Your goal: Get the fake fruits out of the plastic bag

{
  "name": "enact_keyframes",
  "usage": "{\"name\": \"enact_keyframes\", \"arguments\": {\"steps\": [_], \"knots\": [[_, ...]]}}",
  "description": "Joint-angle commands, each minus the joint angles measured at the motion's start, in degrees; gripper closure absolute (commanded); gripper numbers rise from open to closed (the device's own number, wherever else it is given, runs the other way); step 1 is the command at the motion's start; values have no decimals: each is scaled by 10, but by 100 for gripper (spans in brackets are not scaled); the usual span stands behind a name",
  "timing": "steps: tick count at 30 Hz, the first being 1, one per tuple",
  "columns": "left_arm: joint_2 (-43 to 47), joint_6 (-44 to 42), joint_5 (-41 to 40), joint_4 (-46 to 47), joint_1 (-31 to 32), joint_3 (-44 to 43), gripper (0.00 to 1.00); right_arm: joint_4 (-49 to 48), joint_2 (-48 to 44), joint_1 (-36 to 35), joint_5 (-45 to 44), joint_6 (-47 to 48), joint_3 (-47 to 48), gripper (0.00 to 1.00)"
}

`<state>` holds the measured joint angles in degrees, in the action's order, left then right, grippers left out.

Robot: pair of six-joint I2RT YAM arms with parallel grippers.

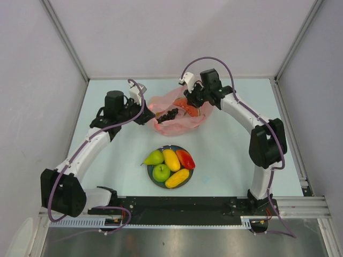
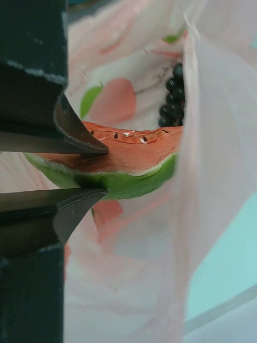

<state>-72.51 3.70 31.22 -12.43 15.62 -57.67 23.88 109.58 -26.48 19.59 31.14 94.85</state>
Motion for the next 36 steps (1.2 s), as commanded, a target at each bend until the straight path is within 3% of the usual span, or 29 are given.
{"name": "enact_keyframes", "arguments": {"steps": [1,11,21,28,36], "knots": [[13,13,-1,22,-2,-20,100,31,-100,-17,17,2,-40,100],[20,18,-2,27,-1,-17,100,74,-267,-72,54,-16,-149,100],[33,12,-7,21,-2,-14,100,123,-243,-144,127,-4,-185,100],[42,12,-4,10,-2,-11,100,64,-191,-155,148,-167,-191,100],[49,13,-3,9,-2,-4,100,46,-197,-187,-12,-352,-229,100]]}}
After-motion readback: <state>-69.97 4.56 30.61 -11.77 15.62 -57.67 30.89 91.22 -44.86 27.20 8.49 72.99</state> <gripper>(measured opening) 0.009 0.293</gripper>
